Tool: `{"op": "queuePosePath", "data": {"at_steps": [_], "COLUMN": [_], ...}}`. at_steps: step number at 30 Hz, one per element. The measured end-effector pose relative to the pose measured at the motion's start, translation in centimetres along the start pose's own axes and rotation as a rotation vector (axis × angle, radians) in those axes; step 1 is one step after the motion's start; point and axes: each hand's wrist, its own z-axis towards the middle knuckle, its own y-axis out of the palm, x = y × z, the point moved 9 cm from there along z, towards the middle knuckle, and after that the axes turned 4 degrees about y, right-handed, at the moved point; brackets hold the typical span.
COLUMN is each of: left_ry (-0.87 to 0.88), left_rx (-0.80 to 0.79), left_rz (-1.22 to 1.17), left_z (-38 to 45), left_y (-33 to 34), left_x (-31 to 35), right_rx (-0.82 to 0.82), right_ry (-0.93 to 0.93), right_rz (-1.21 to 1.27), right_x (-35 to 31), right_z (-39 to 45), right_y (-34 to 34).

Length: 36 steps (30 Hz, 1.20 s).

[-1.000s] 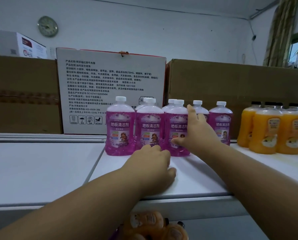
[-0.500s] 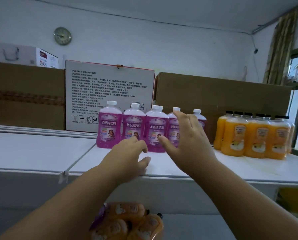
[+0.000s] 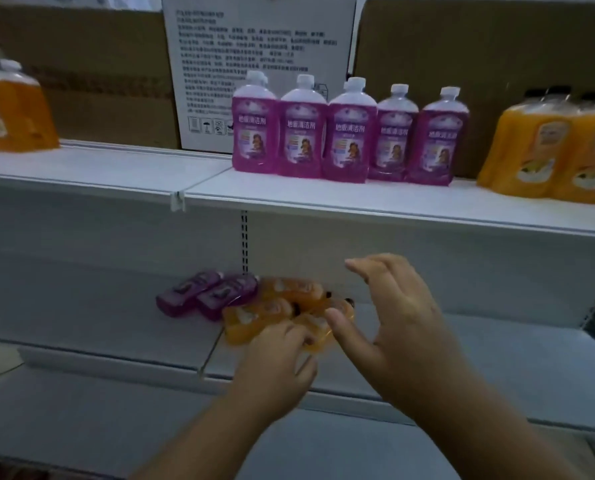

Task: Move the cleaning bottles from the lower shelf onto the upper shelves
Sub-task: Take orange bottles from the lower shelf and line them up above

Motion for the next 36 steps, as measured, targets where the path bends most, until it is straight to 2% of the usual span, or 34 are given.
{"op": "queuePosePath", "data": {"at_steps": [3,6,11,15,17,21,24,27,30,33,36], "left_ry": [-0.053,-0.101,-0.122,-0.125,-0.142,-0.256,-0.425,-0.59,-0.738,-0.745,-0.741], "left_rx": [-0.024,-0.132,-0.204,-0.432,-0.518,-0.57,-0.487,-0.385,-0.19,-0.048,0.163], "left_rz": [-0.009,0.098,0.168,0.322,0.308,0.237,-0.006,-0.443,-0.893,-1.252,-1.347], "left_z": [1.7,4.3,9.0,11.3,11.7,12.2,10.4,6.4,1.9,-1.9,-4.4], "left_y": [1.9,4.7,9.2,13.6,15.3,15.8,14.2,10.7,5.9,1.7,-2.1], "left_x": [-2.9,-5.9,-8.8,-9.5,-9.4,-9.0,-9.1,-9.8,-11.0,-10.8,-10.8], "right_rx": [-0.021,-0.035,-0.043,-0.022,-0.022,-0.02,0.019,0.054,0.043,-0.114,-0.355], "right_ry": [0.096,0.213,0.377,0.465,0.509,0.565,0.558,0.565,0.567,0.533,0.431], "right_rz": [-0.018,-0.05,-0.125,-0.184,-0.203,-0.198,-0.159,-0.068,0.041,0.141,0.165], "right_x": [2.4,4.9,7.8,9.4,10.1,11.3,12.1,13.3,14.1,13.5,11.1], "right_z": [-0.1,-0.1,0.1,-0.2,-0.7,-1.3,-1.2,-1.2,-0.7,0.2,1.4], "right_y": [2.1,4.3,7.3,8.2,8.4,8.8,8.8,9.5,11.8,17.4,24.7]}}
